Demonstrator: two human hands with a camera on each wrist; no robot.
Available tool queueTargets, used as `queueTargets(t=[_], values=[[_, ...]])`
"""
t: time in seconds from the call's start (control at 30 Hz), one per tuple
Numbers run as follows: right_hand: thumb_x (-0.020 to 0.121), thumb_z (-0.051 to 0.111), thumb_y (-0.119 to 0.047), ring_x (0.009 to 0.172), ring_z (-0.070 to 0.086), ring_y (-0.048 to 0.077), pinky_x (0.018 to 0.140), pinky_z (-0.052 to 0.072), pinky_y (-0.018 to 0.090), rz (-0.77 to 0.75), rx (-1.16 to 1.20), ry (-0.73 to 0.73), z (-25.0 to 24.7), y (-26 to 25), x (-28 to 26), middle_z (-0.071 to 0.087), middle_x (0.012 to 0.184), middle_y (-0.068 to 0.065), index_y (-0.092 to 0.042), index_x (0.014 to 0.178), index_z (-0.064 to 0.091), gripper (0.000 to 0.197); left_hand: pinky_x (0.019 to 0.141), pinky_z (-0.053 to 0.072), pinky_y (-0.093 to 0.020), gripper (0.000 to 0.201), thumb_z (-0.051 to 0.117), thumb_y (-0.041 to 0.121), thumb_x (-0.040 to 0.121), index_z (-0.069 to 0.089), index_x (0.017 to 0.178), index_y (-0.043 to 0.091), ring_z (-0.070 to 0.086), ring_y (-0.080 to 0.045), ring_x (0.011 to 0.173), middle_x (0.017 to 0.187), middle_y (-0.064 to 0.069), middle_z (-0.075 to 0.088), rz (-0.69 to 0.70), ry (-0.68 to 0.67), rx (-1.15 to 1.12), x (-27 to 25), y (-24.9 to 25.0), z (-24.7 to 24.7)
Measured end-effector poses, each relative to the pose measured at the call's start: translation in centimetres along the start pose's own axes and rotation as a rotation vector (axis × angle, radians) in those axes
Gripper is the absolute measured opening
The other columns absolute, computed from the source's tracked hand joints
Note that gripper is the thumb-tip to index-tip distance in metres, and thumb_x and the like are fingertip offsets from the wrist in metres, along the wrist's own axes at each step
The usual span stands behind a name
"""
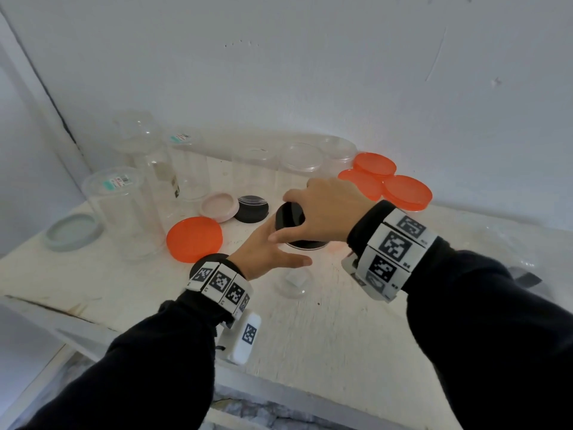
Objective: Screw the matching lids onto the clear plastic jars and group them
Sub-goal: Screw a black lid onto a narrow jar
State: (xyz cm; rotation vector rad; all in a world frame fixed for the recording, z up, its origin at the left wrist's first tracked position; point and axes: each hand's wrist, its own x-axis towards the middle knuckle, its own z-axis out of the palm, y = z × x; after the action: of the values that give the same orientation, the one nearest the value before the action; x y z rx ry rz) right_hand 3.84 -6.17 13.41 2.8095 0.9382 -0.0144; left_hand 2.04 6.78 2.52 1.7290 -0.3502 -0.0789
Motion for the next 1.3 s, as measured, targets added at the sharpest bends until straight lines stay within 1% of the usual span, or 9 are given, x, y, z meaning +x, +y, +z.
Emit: queueTargets(t=[0.17, 0.33, 0.5, 0.63, 0.7, 0.87, 1.03, 1.17, 1.3], values=[[0.076, 0.073, -0.038, 0.118, 0.040, 0.017, 0.094, 0.040, 0.029, -0.209, 0.251, -0.305, -1.9, 1.4, -0.4, 0.035, 0.132, -0.003, -0.039, 0.139, 0.035, 0.074, 0.082, 0.038, -0.003, 0.068, 0.083, 0.009, 0.063, 0.044, 0.111, 0.037, 0.052, 0.015, 0.102, 0.111, 0.015, 0.057, 0.022, -0.023, 0.071, 0.4, 0.0, -0.1], [0.071, 0.070, -0.054, 0.091, 0.046, 0.011, 0.072, 0.040, 0.024, -0.131, 0.148, -0.104, -1.5, 0.8, -0.1, 0.048, 0.099, -0.008, -0.030, 0.127, 0.051, 0.063, 0.087, 0.040, -0.007, 0.077, 0.082, 0.032, 0.053, 0.041, 0.118, 0.038, 0.052, 0.008, 0.111, 0.119, 0.014, 0.057, 0.005, -0.015, 0.058, 0.3, -0.2, -0.1], [0.075, 0.049, -0.074, 0.066, 0.049, 0.014, 0.049, 0.031, 0.023, 0.022, -0.023, 0.092, -0.2, -0.4, 0.2, 0.050, 0.069, -0.003, -0.012, 0.103, 0.061, 0.069, 0.082, 0.041, -0.006, 0.072, 0.081, 0.021, 0.056, 0.046, 0.118, 0.033, 0.055, 0.009, 0.104, 0.114, 0.014, 0.060, -0.007, -0.016, 0.009, 0.2, -0.4, -0.1], [0.078, 0.061, -0.060, 0.107, 0.047, 0.017, 0.084, 0.043, 0.030, -0.086, 0.186, -0.255, -1.3, 0.9, 0.0, 0.043, 0.124, -0.002, -0.034, 0.138, 0.036, 0.070, 0.085, 0.039, -0.005, 0.073, 0.080, 0.025, 0.057, 0.042, 0.117, 0.038, 0.051, 0.012, 0.108, 0.117, 0.017, 0.056, 0.010, -0.030, 0.049, 0.3, 0.0, 0.0], [0.075, 0.074, -0.040, 0.114, 0.042, 0.017, 0.095, 0.043, 0.033, -0.164, 0.292, -0.367, -1.9, 1.3, -0.1, 0.034, 0.129, -0.005, -0.041, 0.137, 0.034, 0.074, 0.084, 0.039, -0.005, 0.070, 0.080, 0.025, 0.057, 0.043, 0.114, 0.039, 0.051, 0.012, 0.107, 0.116, 0.016, 0.056, 0.014, -0.017, 0.080, 0.3, 0.0, 0.1], [0.067, 0.077, -0.046, 0.100, 0.046, 0.015, 0.082, 0.046, 0.029, -0.135, 0.237, -0.236, -1.8, 1.1, 0.4, 0.044, 0.106, -0.006, -0.039, 0.125, 0.047, 0.066, 0.086, 0.039, -0.005, 0.075, 0.082, 0.034, 0.053, 0.040, 0.116, 0.041, 0.051, 0.010, 0.111, 0.118, 0.017, 0.056, 0.015, 0.000, 0.084, 0.3, -0.3, 0.2], [0.072, 0.056, -0.071, 0.078, 0.056, 0.017, 0.060, 0.043, 0.025, 0.023, 0.126, 0.036, -0.3, -0.1, 0.3, 0.049, 0.074, -0.005, -0.015, 0.105, 0.059, 0.065, 0.084, 0.040, -0.005, 0.077, 0.084, 0.014, 0.061, 0.040, 0.120, 0.037, 0.051, 0.015, 0.104, 0.116, 0.018, 0.056, -0.008, 0.015, 0.048, 0.4, -1.1, 0.0], [0.076, 0.054, -0.070, 0.098, 0.054, 0.019, 0.075, 0.043, 0.029, -0.006, 0.123, -0.122, -0.8, 0.4, 0.2, 0.053, 0.106, 0.000, -0.024, 0.129, 0.047, 0.070, 0.087, 0.039, -0.005, 0.083, 0.083, 0.018, 0.061, 0.038, 0.130, 0.029, 0.049, 0.012, 0.111, 0.122, 0.018, 0.053, -0.005, 0.007, 0.033, 0.3, -1.2, 0.0], [0.075, 0.074, -0.032, 0.114, 0.042, 0.017, 0.094, 0.044, 0.030, -0.193, 0.300, -0.368, -1.9, 1.5, -0.3, 0.035, 0.129, -0.004, -0.042, 0.137, 0.034, 0.074, 0.087, 0.041, -0.010, 0.078, 0.082, 0.029, 0.056, 0.044, 0.124, 0.027, 0.053, 0.005, 0.110, 0.118, 0.010, 0.058, 0.019, 0.014, 0.074, 0.4, -1.0, 0.2]])
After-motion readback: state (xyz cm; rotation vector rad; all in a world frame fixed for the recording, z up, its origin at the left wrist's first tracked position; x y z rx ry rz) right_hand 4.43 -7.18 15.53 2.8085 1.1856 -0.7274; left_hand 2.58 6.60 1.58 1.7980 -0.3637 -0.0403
